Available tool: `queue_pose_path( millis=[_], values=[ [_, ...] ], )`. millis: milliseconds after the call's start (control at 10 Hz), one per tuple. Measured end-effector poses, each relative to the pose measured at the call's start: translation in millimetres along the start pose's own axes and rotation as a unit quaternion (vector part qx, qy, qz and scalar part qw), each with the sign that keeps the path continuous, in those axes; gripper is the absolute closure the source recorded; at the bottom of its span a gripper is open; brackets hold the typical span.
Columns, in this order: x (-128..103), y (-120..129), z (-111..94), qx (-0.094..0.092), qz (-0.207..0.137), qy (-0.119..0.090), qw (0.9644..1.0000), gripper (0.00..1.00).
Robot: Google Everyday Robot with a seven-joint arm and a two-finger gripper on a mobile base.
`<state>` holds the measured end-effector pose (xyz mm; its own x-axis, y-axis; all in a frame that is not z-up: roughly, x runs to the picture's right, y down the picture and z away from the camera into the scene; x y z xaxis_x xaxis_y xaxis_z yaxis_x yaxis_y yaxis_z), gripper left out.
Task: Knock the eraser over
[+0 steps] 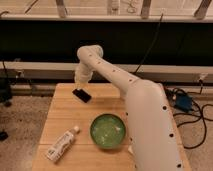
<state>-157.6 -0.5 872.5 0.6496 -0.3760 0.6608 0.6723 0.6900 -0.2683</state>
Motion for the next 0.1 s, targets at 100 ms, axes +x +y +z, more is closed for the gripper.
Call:
queue_pose_path(
  millis=[100],
  values=[
    [1.8,9.0,-2.4,-0.003,-0.001,-0.001,1.0,1.0]
  ],
)
